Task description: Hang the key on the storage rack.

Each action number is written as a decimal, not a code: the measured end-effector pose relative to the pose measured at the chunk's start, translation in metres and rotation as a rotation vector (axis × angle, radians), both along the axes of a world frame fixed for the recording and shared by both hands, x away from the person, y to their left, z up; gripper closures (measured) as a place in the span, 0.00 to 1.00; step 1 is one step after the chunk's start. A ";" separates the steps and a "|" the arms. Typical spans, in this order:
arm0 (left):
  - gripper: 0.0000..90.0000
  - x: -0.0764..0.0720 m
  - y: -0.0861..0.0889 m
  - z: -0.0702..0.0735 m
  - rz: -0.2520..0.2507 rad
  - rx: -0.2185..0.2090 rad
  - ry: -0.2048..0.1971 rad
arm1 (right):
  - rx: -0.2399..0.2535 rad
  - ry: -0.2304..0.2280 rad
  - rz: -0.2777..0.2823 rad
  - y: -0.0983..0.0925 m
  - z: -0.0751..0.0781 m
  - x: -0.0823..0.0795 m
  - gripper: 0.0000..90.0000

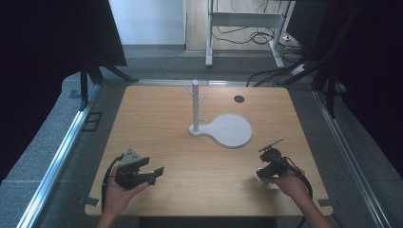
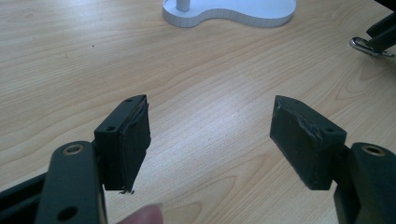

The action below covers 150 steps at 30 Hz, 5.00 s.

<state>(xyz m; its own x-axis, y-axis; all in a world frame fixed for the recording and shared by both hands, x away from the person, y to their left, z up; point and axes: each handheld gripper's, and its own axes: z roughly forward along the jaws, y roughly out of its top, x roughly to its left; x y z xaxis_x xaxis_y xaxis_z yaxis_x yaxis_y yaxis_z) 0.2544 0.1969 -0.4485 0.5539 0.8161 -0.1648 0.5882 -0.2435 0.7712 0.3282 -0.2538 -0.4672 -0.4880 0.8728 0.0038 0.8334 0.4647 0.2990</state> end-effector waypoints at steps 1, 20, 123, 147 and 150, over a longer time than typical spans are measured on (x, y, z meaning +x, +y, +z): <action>0.33 0.000 0.000 0.000 0.001 0.000 0.000 | -0.003 -0.001 0.004 0.001 -0.001 0.000 0.65; 0.33 0.001 0.004 -0.003 0.028 0.005 -0.010 | -0.064 0.005 -0.002 0.008 -0.007 -0.003 0.71; 0.33 0.003 0.008 -0.008 0.051 0.023 -0.001 | 0.220 -0.242 -0.032 -0.031 0.066 -0.015 0.95; 0.33 0.002 0.010 -0.006 0.055 0.024 -0.004 | 0.292 -0.292 0.028 -0.008 0.083 0.002 0.95; 0.33 0.002 0.010 -0.006 0.055 0.024 -0.004 | 0.306 -0.301 0.039 -0.003 0.086 0.005 0.95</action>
